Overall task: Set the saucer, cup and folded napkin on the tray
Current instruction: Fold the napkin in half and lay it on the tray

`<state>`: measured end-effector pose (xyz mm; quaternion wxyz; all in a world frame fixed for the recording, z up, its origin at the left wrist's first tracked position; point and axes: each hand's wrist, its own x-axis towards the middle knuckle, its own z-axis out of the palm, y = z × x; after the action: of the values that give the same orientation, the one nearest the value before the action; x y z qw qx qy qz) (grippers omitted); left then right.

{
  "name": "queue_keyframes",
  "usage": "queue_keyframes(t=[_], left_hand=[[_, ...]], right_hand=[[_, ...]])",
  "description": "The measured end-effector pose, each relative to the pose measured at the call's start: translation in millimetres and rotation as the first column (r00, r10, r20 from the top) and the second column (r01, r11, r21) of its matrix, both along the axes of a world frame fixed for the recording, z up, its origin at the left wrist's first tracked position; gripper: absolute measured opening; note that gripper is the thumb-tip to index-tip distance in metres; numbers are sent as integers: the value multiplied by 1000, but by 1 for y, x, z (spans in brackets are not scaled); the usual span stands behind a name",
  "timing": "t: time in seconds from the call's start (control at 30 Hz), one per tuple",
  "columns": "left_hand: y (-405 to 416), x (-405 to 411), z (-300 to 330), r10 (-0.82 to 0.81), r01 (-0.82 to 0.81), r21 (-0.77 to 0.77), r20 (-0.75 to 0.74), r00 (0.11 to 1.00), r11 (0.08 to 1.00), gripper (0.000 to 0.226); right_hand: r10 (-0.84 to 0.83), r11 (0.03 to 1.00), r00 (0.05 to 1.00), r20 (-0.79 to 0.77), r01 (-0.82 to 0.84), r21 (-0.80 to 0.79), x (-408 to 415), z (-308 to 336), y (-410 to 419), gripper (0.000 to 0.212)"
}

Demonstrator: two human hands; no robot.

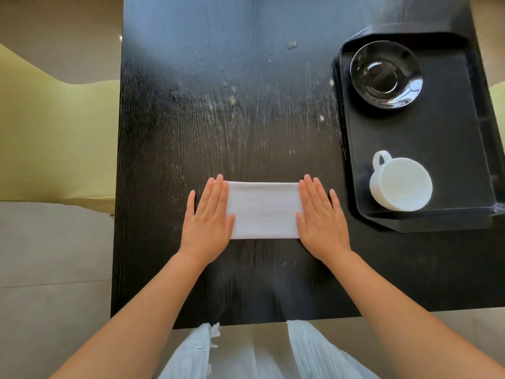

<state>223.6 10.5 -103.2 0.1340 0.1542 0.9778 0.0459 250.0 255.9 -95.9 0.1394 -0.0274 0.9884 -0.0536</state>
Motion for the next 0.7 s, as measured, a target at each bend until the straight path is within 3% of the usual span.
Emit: queue_keyframes(t=[0.17,0.27,0.33,0.4,0.5,0.7], left_hand=[[3,0,7,28,-32,47,64,998,998,65],[9,5,24,184,-188,163,41,982,969,67],[12,8,33,395,-393,302,59,917,868,61],[14,10,38,527,-533,345,118,841,772,52],[17,9,41,579,-611,387,212,788,690,36],[13,3,37,646,-751,426,390,656,505,28]], right_hand=[[-18,1000,1000,10,18,9,0,5,-4,62],[-196,976,977,-85,187,-109,4,17,-14,62],[-381,901,915,-133,336,-273,7,24,-20,54],[-496,837,857,-141,428,-340,8,28,-24,43],[-604,755,792,-89,533,-382,6,32,-30,32],[-730,593,682,45,664,-455,1,33,-30,13]])
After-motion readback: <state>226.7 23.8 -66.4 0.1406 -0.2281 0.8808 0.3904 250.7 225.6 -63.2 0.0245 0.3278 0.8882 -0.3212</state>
